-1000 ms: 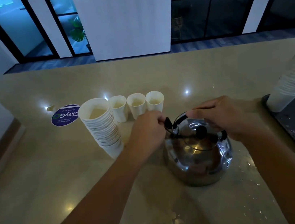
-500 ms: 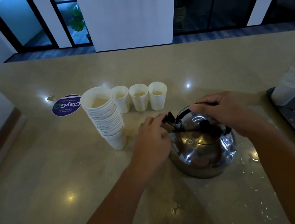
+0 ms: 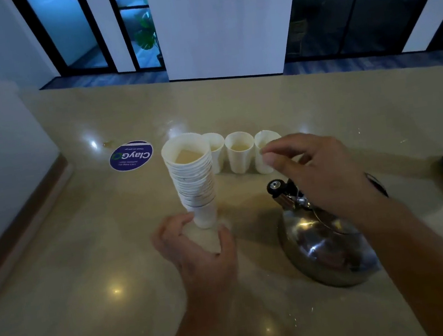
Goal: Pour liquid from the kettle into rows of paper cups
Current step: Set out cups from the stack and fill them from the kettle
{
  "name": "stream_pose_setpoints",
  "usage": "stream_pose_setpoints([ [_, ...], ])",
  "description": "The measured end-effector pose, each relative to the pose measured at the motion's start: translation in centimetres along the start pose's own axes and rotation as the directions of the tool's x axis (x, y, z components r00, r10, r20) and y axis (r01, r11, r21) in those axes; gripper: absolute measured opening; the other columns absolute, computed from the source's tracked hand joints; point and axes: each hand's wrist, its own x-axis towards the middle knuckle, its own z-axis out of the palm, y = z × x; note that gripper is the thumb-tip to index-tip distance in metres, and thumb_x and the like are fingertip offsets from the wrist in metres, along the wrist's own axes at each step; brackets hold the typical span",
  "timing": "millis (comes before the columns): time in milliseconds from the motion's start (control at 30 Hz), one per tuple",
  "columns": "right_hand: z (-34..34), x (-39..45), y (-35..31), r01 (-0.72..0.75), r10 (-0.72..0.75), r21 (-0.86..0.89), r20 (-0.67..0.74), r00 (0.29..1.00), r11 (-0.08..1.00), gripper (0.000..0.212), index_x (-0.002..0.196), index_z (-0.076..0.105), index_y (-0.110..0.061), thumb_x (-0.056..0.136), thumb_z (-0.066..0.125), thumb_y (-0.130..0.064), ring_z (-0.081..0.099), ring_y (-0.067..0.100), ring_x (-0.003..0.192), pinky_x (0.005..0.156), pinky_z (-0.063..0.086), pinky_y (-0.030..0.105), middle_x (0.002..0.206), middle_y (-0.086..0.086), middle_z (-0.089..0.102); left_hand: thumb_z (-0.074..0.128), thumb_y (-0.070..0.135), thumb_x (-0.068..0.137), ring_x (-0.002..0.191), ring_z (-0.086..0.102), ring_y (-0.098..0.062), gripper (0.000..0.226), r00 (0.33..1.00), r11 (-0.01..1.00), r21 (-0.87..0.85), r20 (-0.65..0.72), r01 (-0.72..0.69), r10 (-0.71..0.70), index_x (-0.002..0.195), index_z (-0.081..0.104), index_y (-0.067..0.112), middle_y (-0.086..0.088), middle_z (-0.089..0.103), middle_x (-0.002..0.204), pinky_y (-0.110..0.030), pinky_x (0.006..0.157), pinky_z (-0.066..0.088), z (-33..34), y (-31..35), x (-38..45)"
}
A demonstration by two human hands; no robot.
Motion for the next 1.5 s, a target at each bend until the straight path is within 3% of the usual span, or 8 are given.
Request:
stream_pose_setpoints([
  [100, 2.9, 0.5, -2.5, 0.144, -0.129, -0.069, 0.181, 0.975, 0.987, 0.017, 0.109, 0.074, -0.036, 0.094, 0.067, -0.035, 0.057, -0.005, 0.087, 0.072, 0.040, 0.006, 0.095, -0.022, 0.062, 0.078, 0.037, 0.067, 0.131, 0.039, -0.027, 0.087, 0.994, 0.996, 0.008, -0.065, 0.090, -0.089, 0.138, 0.029, 0.026, 0.002, 0.029, 0.137, -0.054, 0.106, 0.038, 0.3, -1.8, 2.1],
  [300, 5.8, 2.6, -4.8, 0.244, -0.217, -0.136, 0.186, 0.958, 0.960, 0.021, 0.116, 0.073, -0.030, 0.097, 0.064, -0.033, 0.053, -0.006, 0.079, 0.074, 0.039, 0.009, 0.088, -0.024, 0.049, 0.091, 0.036, 0.062, 0.136, 0.047, -0.019, 0.121, 0.967, 0.983, -0.131, 0.237, 0.128, -0.095, 0.149, 0.009, 0.048, 0.005, 0.038, 0.151, -0.052, 0.104, 0.047, 2.1, -3.2, 6.4],
  [433, 6.6, 3.9, -4.4, 0.227, -0.161, -0.260, 0.252, 0.954, 0.938, 0.023, 0.119, 0.073, -0.026, 0.100, 0.060, -0.029, 0.050, 0.004, 0.086, 0.078, 0.037, 0.018, 0.095, -0.016, 0.049, 0.088, 0.033, 0.065, 0.120, 0.059, -0.022, 0.114, 0.955, 0.991, -0.068, 0.282, 0.112, -0.088, 0.146, 0.010, 0.057, 0.003, 0.049, 0.143, -0.051, 0.093, 0.055, 2.9, -3.5, 7.2],
  [867, 4.4, 3.1, -2.7, 0.241, -0.199, -0.221, 0.199, 0.960, 0.945, 0.018, 0.109, 0.079, -0.021, 0.096, 0.066, -0.024, 0.050, -0.002, 0.084, 0.077, 0.036, 0.008, 0.102, -0.021, 0.045, 0.089, 0.033, 0.067, 0.111, 0.063, -0.021, 0.106, 0.950, 0.995, 0.095, 0.313, -0.013, -0.017, 0.142, 0.017, 0.053, 0.002, 0.060, 0.132, -0.059, 0.096, 0.047, 1.5, -1.7, 6.0],
  [1100, 1.7, 4.5, -5.0, 0.397, -0.423, -0.158, -0.195, 0.885, 0.904, 0.015, 0.104, 0.077, -0.011, 0.095, 0.067, -0.019, 0.054, 0.005, 0.085, 0.077, 0.043, 0.011, 0.101, -0.009, 0.058, 0.092, 0.026, 0.062, 0.102, 0.058, -0.008, 0.109, 0.957, 0.988, 0.093, 0.250, 0.127, -0.147, 0.134, 0.016, 0.057, 0.020, 0.052, 0.119, -0.057, 0.098, 0.047, 0.6, -1.5, 6.3],
  [1233, 0.7, 5.7, -4.2, 0.328, -0.362, -0.158, -0.316, 0.877, 0.931, 0.012, 0.102, 0.074, -0.014, 0.096, 0.066, -0.019, 0.053, -0.003, 0.076, 0.074, 0.039, 0.007, 0.095, -0.008, 0.061, 0.093, 0.027, 0.062, 0.103, 0.060, -0.013, 0.110, 0.960, 0.980, 0.078, 0.201, 0.184, -0.197, 0.139, 0.018, 0.052, 0.019, 0.053, 0.115, -0.054, 0.097, 0.050, -0.6, -2.3, 6.5],
  [1400, 3.4, 6.6, -1.7, 0.047, -0.045, -0.285, 0.016, 0.999, 0.957, 0.016, 0.108, 0.075, -0.015, 0.098, 0.064, -0.020, 0.056, 0.014, 0.092, 0.085, 0.040, 0.022, 0.100, -0.003, 0.060, 0.091, 0.029, 0.064, 0.115, 0.058, -0.018, 0.111, 0.967, 0.976, 0.122, 0.159, 0.182, -0.200, 0.142, 0.015, 0.051, 0.011, 0.050, 0.136, -0.060, 0.100, 0.044, -1.5, -2.7, 6.3],
  [1500, 6.2, 6.8, -0.6, 0.006, 0.144, -0.451, 0.299, 0.943, 0.892, 0.020, 0.114, 0.075, -0.015, 0.099, 0.061, -0.014, 0.063, 0.021, 0.102, 0.085, 0.041, 0.021, 0.111, 0.003, 0.068, 0.089, 0.036, 0.068, 0.119, 0.058, -0.024, 0.110, 0.971, 0.975, 0.163, 0.159, 0.152, -0.178, 0.143, 0.010, 0.051, -0.002, 0.051, 0.142, -0.061, 0.098, 0.045, -1.5, -2.8, 6.2],
])
